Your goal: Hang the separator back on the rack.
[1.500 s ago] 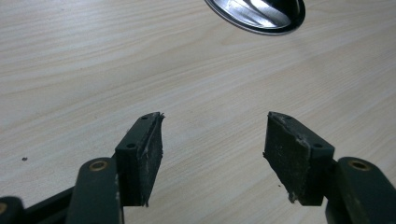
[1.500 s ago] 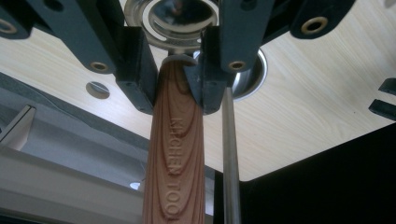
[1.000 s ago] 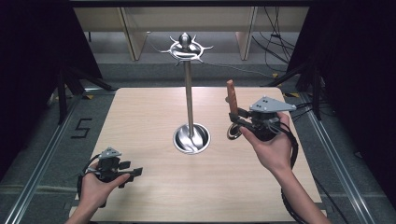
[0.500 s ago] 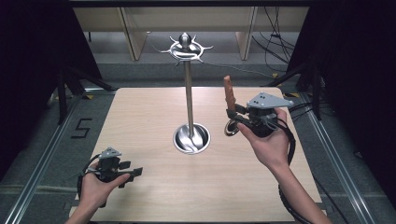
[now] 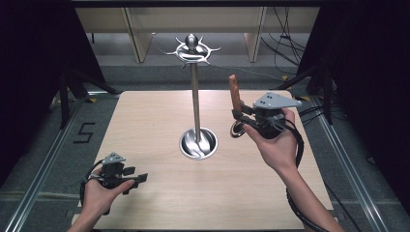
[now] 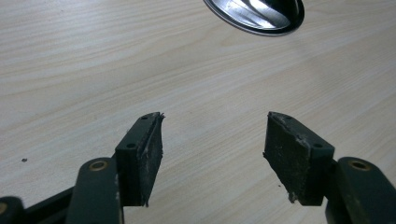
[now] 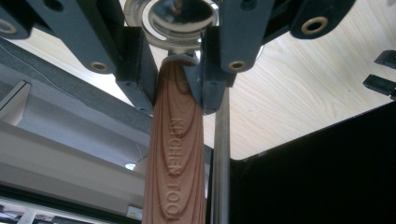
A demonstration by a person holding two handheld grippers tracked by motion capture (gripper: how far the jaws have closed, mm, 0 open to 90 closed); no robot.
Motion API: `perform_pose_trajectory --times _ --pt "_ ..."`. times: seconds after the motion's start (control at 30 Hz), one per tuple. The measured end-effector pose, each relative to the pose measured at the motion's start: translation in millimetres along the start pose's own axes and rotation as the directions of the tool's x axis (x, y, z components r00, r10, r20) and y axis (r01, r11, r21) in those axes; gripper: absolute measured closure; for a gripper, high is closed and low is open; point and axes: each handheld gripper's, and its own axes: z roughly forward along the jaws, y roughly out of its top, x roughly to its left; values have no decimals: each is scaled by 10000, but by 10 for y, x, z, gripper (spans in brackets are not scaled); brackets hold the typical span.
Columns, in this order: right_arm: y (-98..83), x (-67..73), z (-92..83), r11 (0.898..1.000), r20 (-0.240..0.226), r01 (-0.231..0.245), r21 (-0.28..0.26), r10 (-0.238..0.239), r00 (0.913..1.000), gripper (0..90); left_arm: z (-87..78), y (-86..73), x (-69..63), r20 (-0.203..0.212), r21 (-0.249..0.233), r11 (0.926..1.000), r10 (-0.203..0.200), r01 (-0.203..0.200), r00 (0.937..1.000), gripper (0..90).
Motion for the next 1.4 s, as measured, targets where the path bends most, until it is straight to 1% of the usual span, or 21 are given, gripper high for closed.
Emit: perform_pose_trajectory --times 0.03,0.07,0.13,0.17,0.2,0.23,0.27,0.3,0.37,0.43,0.47,0.53,0.83,0.9,1.03,1.1,1.13,1.2,1.3,1.33,1.4 --pt "5 -6 2 9997 216 171 -164 -167 9996 695 1 0 0 1 -6 10000 -5 5 10000 364" --pt "16 11 -9 9999 46 -92 56 91 9999 695 2 0 -1 2 -13 10000 -12 12 10000 364" --pt "34 -3 -5 9999 104 103 -80 -102 9999 695 2 0 -1 5 -16 10000 -12 12 10000 365" --pt "38 12 -5 9999 30 -96 -35 96 9999 695 1 0 0 8 -8 10000 -10 10 10000 364" --pt "48 -6 -3 9997 67 204 -117 -203 9998 695 6 -2 -3 40 -50 9999 -87 87 10000 364" --pt "51 6 6 9999 -20 -15 -130 15 10000 695 9 -3 -8 27 -117 9998 -167 168 9999 364" --pt "59 -2 9 9995 227 145 -296 -139 9996 695 9 -3 -7 25 -118 9998 -164 164 9999 364" --pt "66 -7 10 9995 178 203 -248 -199 9996 695 7 -2 -5 25 -94 9999 -136 136 9999 365" --pt "84 10 7 9999 28 -88 -83 88 10000 695 7 -3 -5 33 -80 9999 -114 114 9999 364" --pt "104 12 16 9999 -31 2 -155 -3 10000 695 7 -1 -6 65 -84 9999 -143 144 9999 365" --pt "118 2 12 9996 55 240 -163 -239 9997 695 6 -1 -6 60 -80 9999 -144 145 9999 364" --pt "138 6 16 9995 44 272 -152 -271 9996 695 1 0 1 60 -10 10000 -63 63 10000 364" --pt "185 26 48 9998 -68 162 -119 -163 9998 695 1 0 -1 59 -39 9999 -93 93 9999 364" --pt "198 12 46 9994 -7 317 -141 -317 9995 695 2 0 -2 64 -38 10000 -90 91 9999 365" --pt "214 21 69 9996 -170 206 -193 -209 9996 695 4 -1 -2 60 -53 9999 -106 106 9999 364" --pt "226 24 65 9994 -23 270 -199 -270 9996 695 5 -1 -4 59 -73 9999 -129 129 9999 364" --pt "231 35 66 9998 -117 154 -153 -156 9998 695 4 -1 -2 56 -55 9999 -104 104 9999 364" --pt "244 31 71 9993 -68 305 -194 -307 9995 695 3 0 -2 61 -43 10000 -90 90 9999 364" --pt "262 47 80 9997 -231 200 -120 -203 9995 695 1 0 -1 65 -39 10000 -87 88 9999 364" --pt "271 47 76 9996 -114 256 -149 -258 9996 695 2 0 -2 63 -47 9999 -95 95 9999 365" --pt "281 47 90 9994 -158 274 -229 -278 9995 695 2 0 -2 62 -55 9999 -111 111 9999 364"
